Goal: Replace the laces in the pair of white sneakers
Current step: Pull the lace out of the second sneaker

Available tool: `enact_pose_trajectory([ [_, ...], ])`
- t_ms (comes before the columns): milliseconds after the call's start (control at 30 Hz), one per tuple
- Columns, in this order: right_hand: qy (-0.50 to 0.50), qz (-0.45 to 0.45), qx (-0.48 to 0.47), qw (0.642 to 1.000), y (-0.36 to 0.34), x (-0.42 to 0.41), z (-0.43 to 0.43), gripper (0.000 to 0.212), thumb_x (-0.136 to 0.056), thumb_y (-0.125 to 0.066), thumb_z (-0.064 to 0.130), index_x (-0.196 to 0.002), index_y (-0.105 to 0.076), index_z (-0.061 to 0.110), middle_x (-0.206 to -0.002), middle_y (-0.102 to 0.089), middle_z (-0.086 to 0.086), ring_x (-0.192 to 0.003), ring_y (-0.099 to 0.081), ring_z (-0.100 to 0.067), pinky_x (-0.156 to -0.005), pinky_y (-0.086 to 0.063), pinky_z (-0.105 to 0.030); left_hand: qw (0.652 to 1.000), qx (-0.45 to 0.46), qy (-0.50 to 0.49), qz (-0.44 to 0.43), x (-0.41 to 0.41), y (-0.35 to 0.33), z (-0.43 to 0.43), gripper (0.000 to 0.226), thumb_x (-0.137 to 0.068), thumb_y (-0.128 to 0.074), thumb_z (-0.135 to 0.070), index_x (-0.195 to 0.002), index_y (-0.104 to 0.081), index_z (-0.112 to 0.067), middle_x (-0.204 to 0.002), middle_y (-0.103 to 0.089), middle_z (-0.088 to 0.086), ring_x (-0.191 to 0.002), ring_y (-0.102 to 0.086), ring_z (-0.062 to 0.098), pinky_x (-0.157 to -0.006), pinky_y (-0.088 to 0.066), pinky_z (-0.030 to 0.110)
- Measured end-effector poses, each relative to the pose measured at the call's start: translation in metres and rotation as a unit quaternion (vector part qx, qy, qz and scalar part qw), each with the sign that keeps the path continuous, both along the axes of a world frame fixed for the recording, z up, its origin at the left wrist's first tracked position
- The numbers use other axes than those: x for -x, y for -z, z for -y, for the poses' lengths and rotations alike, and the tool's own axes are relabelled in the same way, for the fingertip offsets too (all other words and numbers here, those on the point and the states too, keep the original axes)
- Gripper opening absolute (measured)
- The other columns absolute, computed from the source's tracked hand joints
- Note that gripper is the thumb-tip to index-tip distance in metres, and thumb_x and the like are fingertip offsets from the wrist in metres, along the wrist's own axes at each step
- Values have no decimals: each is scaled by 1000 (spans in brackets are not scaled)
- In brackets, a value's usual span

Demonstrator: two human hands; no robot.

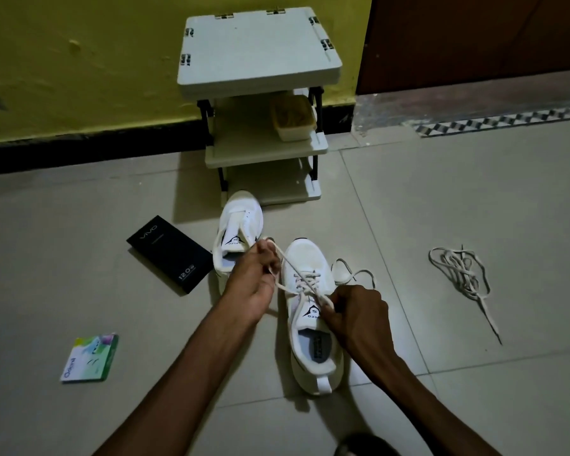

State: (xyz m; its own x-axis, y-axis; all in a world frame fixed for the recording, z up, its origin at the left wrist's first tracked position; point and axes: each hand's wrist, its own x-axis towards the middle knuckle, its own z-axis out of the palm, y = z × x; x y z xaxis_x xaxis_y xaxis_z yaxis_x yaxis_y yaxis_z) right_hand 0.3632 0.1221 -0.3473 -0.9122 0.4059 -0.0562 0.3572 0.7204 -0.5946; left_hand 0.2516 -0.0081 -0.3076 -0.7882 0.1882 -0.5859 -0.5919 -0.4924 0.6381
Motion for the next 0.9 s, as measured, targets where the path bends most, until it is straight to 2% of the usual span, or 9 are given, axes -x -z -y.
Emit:
enact_pose_trajectory([
  [100, -8, 4, -7, 1000, -3, 1, 3, 30, -83, -69, 37, -62, -60, 17, -48, -47, 7, -45, -47, -6, -43, -28, -15, 989, -131, -21, 58, 1, 0, 8, 29, -96, -38, 2, -80, -56, -14, -73, -61, 0, -66, -55, 12, -67, -45, 30],
  [167, -5, 3, 7, 1000, -5, 2, 2, 28, -82, -70, 36, -63, -61, 17, -49, -48, 8, -45, -47, -4, -45, -36, -15, 982, -185, -2, 42, 0, 1, 9, 29, -97, -32, -2, -78, -49, -16, -64, -55, -2, -49, -49, 9, -51, -44, 24],
  [267, 3, 10, 20, 1000, -5, 2, 0, 28, -81, -71, 35, -63, -59, 18, -49, -51, 7, -46, -49, -5, -43, -32, -16, 971, 124, 159, -125, 4, 0, 7, 26, -103, -35, -18, -77, -38, -18, -55, -40, -6, -40, -32, 8, -41, -26, 19],
  [333, 12, 12, 25, 1000, -4, 2, 1, 30, -80, -70, 34, -59, -54, 19, -49, -51, 6, -45, -48, -6, -44, -26, -15, 790, 436, 286, -321, 0, 2, 6, 22, -98, -51, -38, -86, -45, -20, -67, -50, -3, -56, -48, 14, -52, -36, 26],
  [400, 25, 9, 23, 999, -3, 2, 3, 37, -80, -69, 35, -55, -46, 20, -46, -45, 6, -42, -43, -8, -47, -25, -19, 594, 561, 400, -416, -8, -2, 4, 26, -88, -63, -48, -97, -56, -24, -81, -60, 0, -75, -59, 20, -64, -42, 28],
  [500, 27, 2, 4, 1000, -4, 2, 4, 42, -81, -70, 36, -53, -42, 21, -45, -42, 6, -42, -39, -8, -43, -21, -19, 451, 605, 460, -468, -20, -7, -2, 21, -86, -66, -37, -99, -66, -20, -94, -57, 0, -94, -62, 26, -69, -39, 27],
  [700, 10, -16, 21, 1000, -5, -4, -2, 35, -83, -70, 35, -58, -51, 20, -48, -50, 6, -44, -46, -4, -49, -36, -10, 667, 555, 244, -433, 6, -32, 5, 19, -84, -57, 7, -78, -64, -10, -77, -46, -6, -74, -48, 4, -63, -29, 14],
  [800, -9, -9, 22, 1000, -5, -2, -2, 32, -84, -68, 38, -62, -51, 22, -51, -52, 7, -48, -49, -4, -50, -36, -12, 690, 558, 249, -387, 24, -26, 21, 10, -93, -60, -23, -88, -64, -16, -95, -60, 1, -92, -59, 21, -78, -41, 30],
  [900, -31, 18, -2, 999, -8, 2, 0, 26, -85, -66, 47, -76, -58, 23, -61, -59, 8, -56, -54, -7, -46, -28, -14, 595, 614, 402, -328, 14, -15, 29, 43, -92, -58, -44, -125, -56, -16, -132, -48, 9, -125, -45, 26, -102, -39, 38],
])
